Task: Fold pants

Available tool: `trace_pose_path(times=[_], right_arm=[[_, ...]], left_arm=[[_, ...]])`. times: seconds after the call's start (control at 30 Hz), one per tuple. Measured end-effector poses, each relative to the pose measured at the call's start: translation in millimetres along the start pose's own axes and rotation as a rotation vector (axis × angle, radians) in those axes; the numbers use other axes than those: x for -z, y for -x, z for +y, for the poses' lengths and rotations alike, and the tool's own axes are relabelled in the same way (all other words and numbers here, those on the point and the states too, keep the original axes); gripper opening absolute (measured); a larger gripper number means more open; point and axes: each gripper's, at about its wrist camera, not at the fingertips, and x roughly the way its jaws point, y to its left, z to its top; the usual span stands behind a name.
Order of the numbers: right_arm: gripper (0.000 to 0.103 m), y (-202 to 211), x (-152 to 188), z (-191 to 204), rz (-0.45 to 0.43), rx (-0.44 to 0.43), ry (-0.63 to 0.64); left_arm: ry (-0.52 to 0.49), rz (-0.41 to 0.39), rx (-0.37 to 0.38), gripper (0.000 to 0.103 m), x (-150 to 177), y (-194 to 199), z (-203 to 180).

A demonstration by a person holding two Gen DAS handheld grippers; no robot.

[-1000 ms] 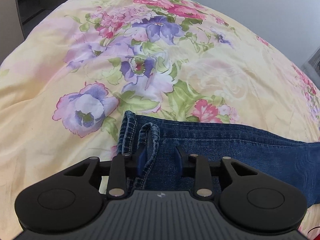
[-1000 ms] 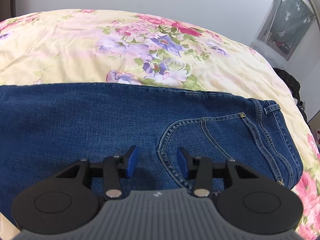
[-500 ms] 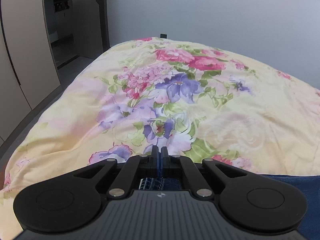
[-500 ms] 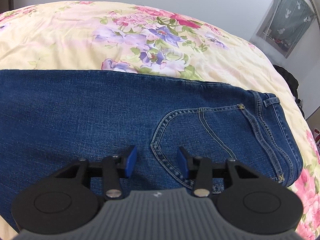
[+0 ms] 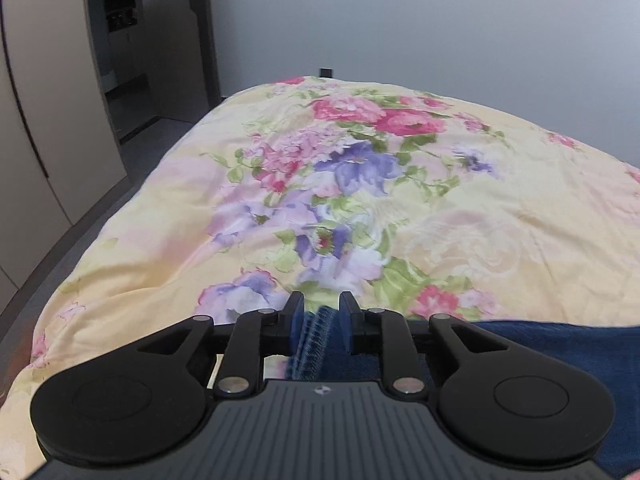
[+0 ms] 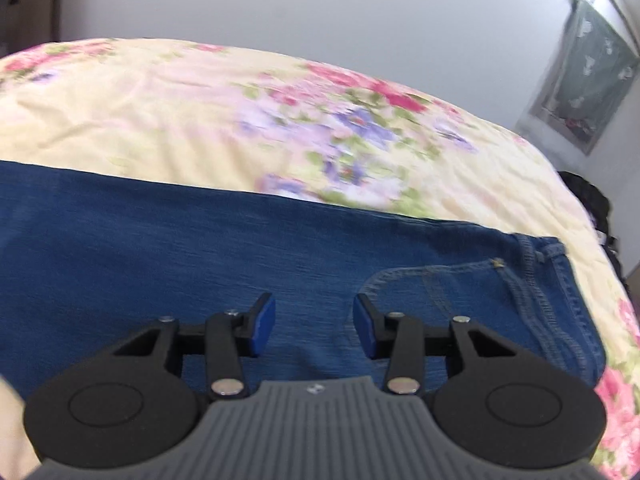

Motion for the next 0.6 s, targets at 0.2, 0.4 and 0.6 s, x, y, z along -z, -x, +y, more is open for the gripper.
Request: trace_pose_path(times=[0.2, 0.4, 0.6], right_arm=[[0.038, 20.5, 15.7, 45.6, -0.015, -0.106, 0.048], [0.03, 14.2, 49.8, 41.1, 0.074, -0.087, -0.01], [0.031, -0.7, 65.3, 21.7, 0.12, -0.054, -0.068]], left_arm=[[-0.141, 0.055, 0.113, 0.024, 46.0, 42.3, -31.8], [-0.126, 0.167, 0.054, 0.012, 95.1, 9.7, -24.6], [-0.033, 0.23, 0.006, 0.006, 105.9, -1.9, -1.4]])
